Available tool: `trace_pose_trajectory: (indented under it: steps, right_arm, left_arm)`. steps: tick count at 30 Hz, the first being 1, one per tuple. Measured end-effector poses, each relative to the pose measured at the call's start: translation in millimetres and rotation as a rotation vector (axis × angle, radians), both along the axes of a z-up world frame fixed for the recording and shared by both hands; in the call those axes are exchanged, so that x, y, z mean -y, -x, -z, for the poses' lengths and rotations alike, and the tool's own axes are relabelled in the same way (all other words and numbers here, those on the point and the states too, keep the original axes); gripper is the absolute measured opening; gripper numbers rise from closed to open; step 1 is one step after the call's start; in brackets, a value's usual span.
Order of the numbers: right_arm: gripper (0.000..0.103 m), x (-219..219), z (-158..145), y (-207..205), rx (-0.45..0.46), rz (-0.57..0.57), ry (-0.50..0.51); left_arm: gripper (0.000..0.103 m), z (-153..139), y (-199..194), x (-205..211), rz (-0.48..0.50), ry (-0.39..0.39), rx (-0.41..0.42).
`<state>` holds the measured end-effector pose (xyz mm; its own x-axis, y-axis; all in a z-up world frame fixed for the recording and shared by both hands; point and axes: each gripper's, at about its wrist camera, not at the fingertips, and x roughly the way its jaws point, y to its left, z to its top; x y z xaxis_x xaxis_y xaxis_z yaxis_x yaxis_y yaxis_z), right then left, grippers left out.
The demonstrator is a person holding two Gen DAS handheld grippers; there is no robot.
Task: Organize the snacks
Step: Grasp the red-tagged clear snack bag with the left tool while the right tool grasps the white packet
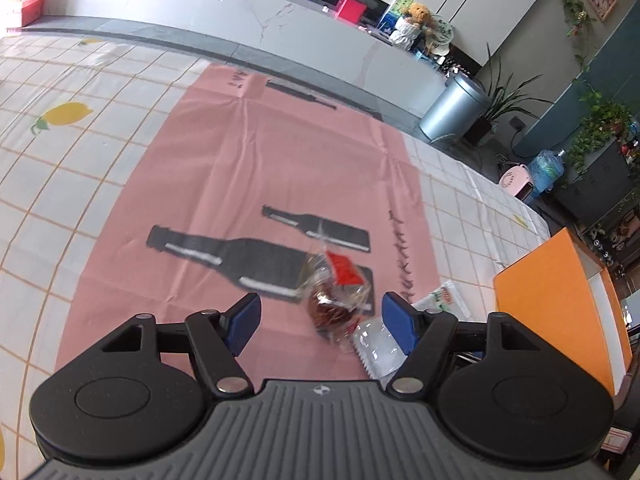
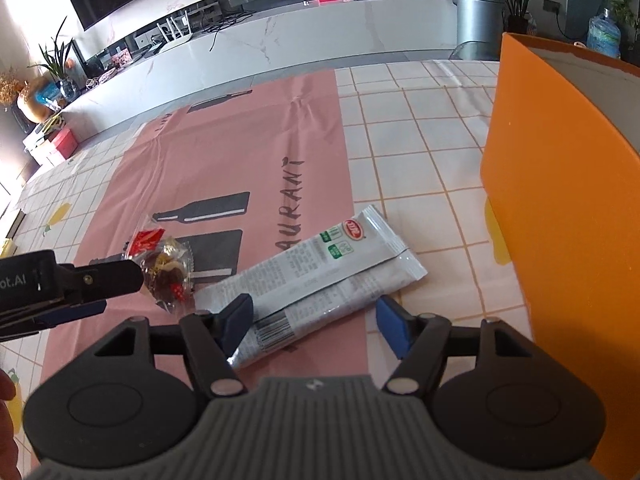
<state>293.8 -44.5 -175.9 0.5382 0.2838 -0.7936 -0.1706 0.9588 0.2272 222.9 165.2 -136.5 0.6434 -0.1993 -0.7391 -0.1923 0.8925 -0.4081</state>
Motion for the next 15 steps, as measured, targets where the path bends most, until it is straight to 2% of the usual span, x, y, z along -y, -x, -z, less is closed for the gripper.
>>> trace_pose_trajectory:
  steps: [4, 6, 8, 10, 13, 15]
  right_arm:
    - [0.066, 0, 1, -10, -0.004, 0.018, -0.022]
    - [0.066, -1, 2, -14, -0.003, 0.024, -0.031]
    - [0.066, -5, 2, -17, 0.004, 0.015, -0.022]
    - [0.066, -9, 3, -18, 0.014, -0.004, -0.012]
    - [0.066, -16, 4, -20, 0.029, -0.034, 0.005]
    - [0.066, -22, 5, -21, 0.037, -0.051, 0.012]
  left_arm:
    - [0.079, 1, -12, 5, 0.01, -0.019, 0.001]
    - [0.074, 4, -20, 8, 0.021, -0.022, -0.013]
    - [0.061, 8, -25, 10, 0.033, -0.027, -0.031]
    - [0.053, 11, -27, 12, 0.043, -0.028, -0.046]
    - [0.047, 12, -26, 8, 0.042, -0.02, -0.043]
    - [0.046, 11, -23, 2, 0.022, -0.042, -0.048]
